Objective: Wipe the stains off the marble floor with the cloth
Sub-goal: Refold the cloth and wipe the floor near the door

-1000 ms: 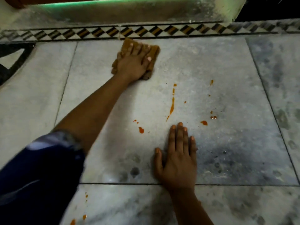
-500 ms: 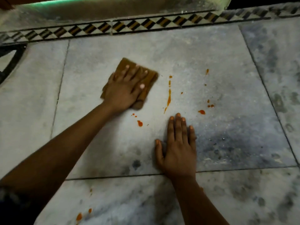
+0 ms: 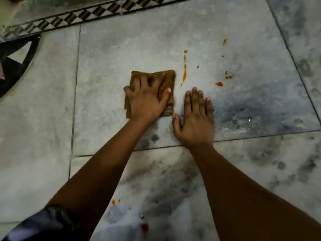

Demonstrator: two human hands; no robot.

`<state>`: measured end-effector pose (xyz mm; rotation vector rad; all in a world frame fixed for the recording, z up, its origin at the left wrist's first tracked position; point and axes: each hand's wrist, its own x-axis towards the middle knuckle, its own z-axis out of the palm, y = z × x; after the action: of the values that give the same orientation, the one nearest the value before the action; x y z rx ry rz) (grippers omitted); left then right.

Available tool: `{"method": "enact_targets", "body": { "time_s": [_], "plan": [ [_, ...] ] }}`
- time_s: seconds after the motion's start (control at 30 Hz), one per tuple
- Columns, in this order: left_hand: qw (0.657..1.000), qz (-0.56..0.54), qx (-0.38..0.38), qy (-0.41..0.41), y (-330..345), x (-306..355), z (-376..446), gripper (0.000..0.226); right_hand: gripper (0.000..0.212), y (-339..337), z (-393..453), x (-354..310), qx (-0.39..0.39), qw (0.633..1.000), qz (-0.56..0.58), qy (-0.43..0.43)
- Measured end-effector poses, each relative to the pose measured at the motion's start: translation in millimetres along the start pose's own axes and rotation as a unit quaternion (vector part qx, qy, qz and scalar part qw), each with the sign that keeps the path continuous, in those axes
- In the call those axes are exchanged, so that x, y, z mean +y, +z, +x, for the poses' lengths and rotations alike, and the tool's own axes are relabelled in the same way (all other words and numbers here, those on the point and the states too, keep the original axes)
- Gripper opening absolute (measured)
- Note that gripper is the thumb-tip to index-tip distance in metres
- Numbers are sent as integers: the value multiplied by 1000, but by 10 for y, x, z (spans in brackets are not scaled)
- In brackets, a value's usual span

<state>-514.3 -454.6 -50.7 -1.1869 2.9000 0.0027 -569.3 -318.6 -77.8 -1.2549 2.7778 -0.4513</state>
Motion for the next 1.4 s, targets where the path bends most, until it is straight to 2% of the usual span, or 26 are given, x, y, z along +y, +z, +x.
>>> {"method": "enact_targets", "body": {
  "time_s": [0.1, 0.2, 0.33, 0.43, 0.5, 0.63, 0.7, 0.87, 1.07, 1.27, 1.4],
  "plan": [
    [999, 6, 29, -11, -16, 25, 365, 56, 74, 14, 13, 8, 14, 1000, 8, -10],
    [1000, -5, 12, -4, 23, 51, 548, 54, 74, 17, 3, 19, 13, 1000, 19, -15],
    [998, -59, -26, -7, 78, 101, 13, 52, 77, -41, -11, 48, 9, 999, 34, -23],
    [999, -46, -13, -23, 111, 7, -404, 51, 81, -129, -60, 96, -30, 991, 57, -121],
    [998, -52, -15, -33, 85, -15, -308, 51, 74, -235, -98, 290, -35, 985, 40, -162],
    [991, -76, -55, -96, 38, 30, 43, 51, 65, -377, -212, 913, 43, 996, 27, -74],
    [990, -86, -49, -100, 36, 98, -36, 52, 66, -425, -280, 1221, 73, 997, 6, -22],
    [998, -55, -20, -5, 49, 256, -678, 50, 74, -527, -317, 1604, 15, 997, -28, 72],
    [992, -82, -41, -81, 24, 99, 353, 49, 72, -465, -232, 1643, 10, 996, -43, 84],
    [989, -105, -101, -18, -100, 333, 1353, 49, 77, -454, -258, 1641, 30, 995, -47, 86],
    [991, -72, -102, 45, -50, 626, 1171, 50, 77, -458, -267, 1637, 17, 994, -46, 93]
  ]
}}
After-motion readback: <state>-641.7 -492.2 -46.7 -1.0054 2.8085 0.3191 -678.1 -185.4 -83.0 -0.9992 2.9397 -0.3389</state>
